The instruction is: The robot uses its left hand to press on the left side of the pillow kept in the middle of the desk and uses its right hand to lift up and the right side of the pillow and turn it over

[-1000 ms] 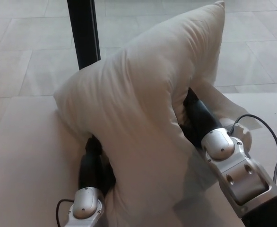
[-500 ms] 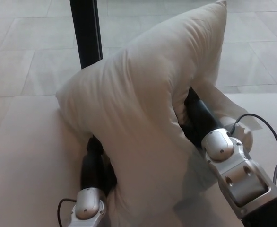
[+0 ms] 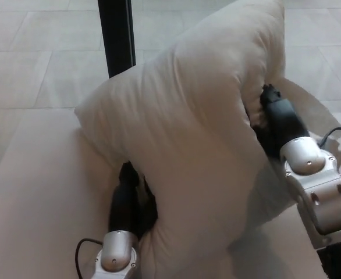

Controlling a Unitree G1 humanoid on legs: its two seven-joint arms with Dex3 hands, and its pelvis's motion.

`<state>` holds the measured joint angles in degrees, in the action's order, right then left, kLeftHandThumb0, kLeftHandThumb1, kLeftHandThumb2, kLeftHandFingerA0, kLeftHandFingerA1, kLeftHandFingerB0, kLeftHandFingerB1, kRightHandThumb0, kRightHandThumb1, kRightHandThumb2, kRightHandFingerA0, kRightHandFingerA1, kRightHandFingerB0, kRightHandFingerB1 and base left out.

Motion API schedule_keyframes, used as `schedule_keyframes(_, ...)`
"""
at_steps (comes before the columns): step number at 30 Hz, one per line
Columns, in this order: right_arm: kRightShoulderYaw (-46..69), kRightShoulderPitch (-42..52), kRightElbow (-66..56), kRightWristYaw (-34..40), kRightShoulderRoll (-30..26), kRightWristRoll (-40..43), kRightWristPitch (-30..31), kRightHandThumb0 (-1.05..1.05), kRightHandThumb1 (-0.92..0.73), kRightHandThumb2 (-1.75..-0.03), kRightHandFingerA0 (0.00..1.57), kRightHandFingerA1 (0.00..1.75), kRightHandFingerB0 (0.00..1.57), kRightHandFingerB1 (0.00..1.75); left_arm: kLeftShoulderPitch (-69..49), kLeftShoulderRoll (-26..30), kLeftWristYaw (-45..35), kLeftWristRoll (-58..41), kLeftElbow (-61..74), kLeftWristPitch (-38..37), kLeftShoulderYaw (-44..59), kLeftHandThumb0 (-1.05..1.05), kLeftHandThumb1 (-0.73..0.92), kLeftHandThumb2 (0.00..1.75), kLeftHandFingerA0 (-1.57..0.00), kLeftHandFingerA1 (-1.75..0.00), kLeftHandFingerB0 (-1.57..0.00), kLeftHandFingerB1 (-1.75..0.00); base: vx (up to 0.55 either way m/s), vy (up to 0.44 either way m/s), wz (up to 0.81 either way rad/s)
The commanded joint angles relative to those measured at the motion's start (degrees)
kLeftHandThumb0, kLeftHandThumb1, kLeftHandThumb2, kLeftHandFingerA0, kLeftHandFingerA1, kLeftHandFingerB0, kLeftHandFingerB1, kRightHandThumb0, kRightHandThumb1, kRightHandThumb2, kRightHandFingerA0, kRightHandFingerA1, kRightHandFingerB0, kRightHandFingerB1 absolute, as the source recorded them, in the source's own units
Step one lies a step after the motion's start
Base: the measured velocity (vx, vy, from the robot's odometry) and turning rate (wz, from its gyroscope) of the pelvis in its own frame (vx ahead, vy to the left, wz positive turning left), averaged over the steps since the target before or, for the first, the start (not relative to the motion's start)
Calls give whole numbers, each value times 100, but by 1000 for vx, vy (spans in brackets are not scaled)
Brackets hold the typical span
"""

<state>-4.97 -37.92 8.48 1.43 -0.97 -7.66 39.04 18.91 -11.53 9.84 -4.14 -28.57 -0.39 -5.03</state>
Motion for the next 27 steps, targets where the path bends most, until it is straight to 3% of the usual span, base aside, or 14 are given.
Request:
schedule_keyframes(1,1683,-225,-607,-2257,143,3035,1453,-85,-78,-65,25,59,19,31,-211,531,-1994,-917,769,2409,-355,-91,85,65,-44,-65,0,0,0,0,0)
schedule_keyframes(2,1839,-150,-706,-2335,-107,3052,1520,-86,-81,-66,22,58,18,31,-187,815,-2134,-1159,942,2555,-123,-99,72,107,-29,-65,0,-1,0,0,0)
schedule_keyframes(5,2040,-66,-771,-2405,-244,3130,1603,-85,-80,-65,21,58,18,31,-210,1030,-2240,-1302,1074,2573,-27,-100,73,106,-28,-63,0,0,0,0,0)
schedule_keyframes(6,2222,117,-942,-2450,-495,3137,1686,-85,-81,-65,20,55,21,31,-228,1335,-2394,-1355,1230,2585,77,-84,85,66,-36,-65,0,-6,0,0,0)
schedule_keyframes(7,2406,229,-955,-2581,-737,3187,1738,-83,-83,-65,15,53,20,31,-312,1569,-2484,-1378,1353,2542,166,-93,71,106,-39,-69,0,-4,0,0,0)
schedule_keyframes(11,3027,500,-777,-2817,-1349,3272,1668,-81,-83,-66,17,52,16,27,-638,2152,-2809,-1424,1598,2476,259,-82,64,105,-39,-68,0,-19,0,0,0)
schedule_keyframes(13,3137,549,-680,-2941,-1536,3287,1661,-38,-44,-105,4,53,0,49,-793,2304,-2898,-1447,1698,2403,285,-79,65,105,-40,-68,0,-20,0,0,0)
schedule_keyframes(14,3304,690,-520,-3059,-1904,3175,1553,-82,-84,-66,17,50,15,26,-1121,2449,-2964,-1794,1937,2449,616,-79,64,102,-39,-68,-2,-21,0,0,0)
schedule_keyframes(16,3520,765,-399,-3133,-2100,3241,1634,-38,-42,-104,3,53,0,49,-1304,2532,-3040,-1998,1963,2325,870,-78,64,103,-41,-69,0,-20,0,0,0)
schedule_keyframes(17,3612,795,-327,-3154,-2186,3249,1642,-84,-65,-102,11,54,5,38,-1292,2644,-3083,-2064,1910,2396,1005,-83,82,65,-44,-65,-4,-26,0,0,0)
schedule_keyframes(20,3762,1004,-224,-3318,-2432,3243,1523,-82,-66,-101,10,54,5,33,-1385,2830,-2915,-2020,1904,2563,1181,-87,64,104,-52,-70,-3,-24,0,0,0)
schedule_keyframes(21,4024,1171,-192,-3280,-2526,3256,1432,-79,-84,-66,14,50,11,24,-1477,2973,-2958,-2238,1950,2770,1440,-81,63,101,-42,-66,-6,-28,0,0,0)
schedule_keyframes(22,4052,1210,-175,-3288,-2574,3255,1410,-38,-44,-105,4,53,0,49,-1503,2990,-2973,-2301,1947,2783,1508,-80,62,100,-38,-64,-7,-30,0,0,0)
schedule_keyframes(27,4790,1629,377,-3611,-3252,3349,1100,-76,-63,-106,1,50,8,29,-1692,3385,-3210,-2631,1752,2656,2249,-87,62,99,-40,-63,-8,-34,0,0,0)
